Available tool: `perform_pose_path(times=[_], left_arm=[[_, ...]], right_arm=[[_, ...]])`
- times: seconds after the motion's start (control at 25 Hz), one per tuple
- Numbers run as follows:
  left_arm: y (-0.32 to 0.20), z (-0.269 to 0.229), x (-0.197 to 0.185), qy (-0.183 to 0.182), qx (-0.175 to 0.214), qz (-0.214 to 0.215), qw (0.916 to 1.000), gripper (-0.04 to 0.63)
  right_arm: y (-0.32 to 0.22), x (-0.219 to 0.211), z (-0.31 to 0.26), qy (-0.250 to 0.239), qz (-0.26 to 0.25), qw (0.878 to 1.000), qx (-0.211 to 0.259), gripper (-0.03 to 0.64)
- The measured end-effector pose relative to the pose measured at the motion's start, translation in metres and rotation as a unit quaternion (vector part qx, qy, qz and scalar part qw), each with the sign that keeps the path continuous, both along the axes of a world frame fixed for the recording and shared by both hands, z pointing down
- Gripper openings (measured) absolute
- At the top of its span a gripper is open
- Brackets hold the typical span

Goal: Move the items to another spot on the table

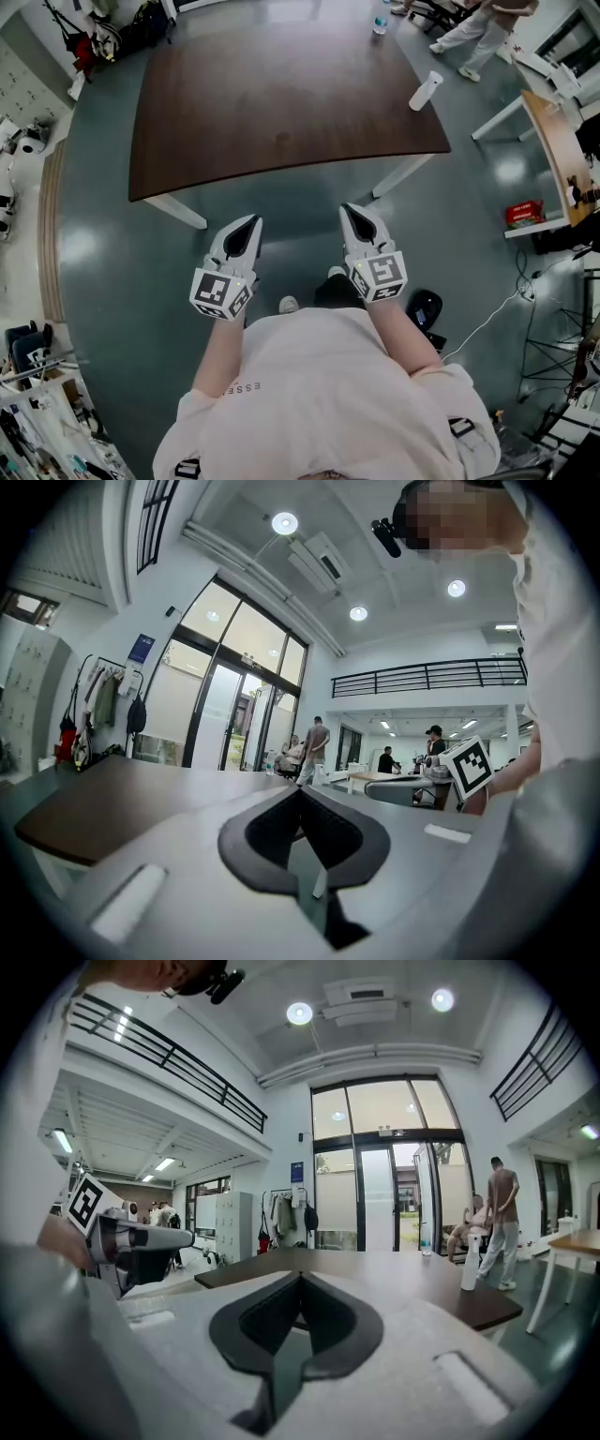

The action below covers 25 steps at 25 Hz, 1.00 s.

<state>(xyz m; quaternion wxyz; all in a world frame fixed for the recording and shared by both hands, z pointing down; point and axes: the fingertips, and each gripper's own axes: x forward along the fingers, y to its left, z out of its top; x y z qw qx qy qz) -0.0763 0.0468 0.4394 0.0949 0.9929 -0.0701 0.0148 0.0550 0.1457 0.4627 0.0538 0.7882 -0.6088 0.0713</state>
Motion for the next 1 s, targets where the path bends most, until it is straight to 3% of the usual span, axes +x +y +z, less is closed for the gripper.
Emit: perform_pose_path(times=[0.4,1.0], left_arm=[[-0.001,0.016,0.078,-0.015,-0.003,0.006,0.9999,0.015],[-0.027,0.006,0.312,-0.009,-0.011,-0.022,0.9997,0.015]], right_arm=[[0.015,0.103,0.009,-0.006,0.041,0.999,0.003,-0.012],[0.018,0.336,0.005,-0.015,0.037,0.999,-0.011,-0.012]])
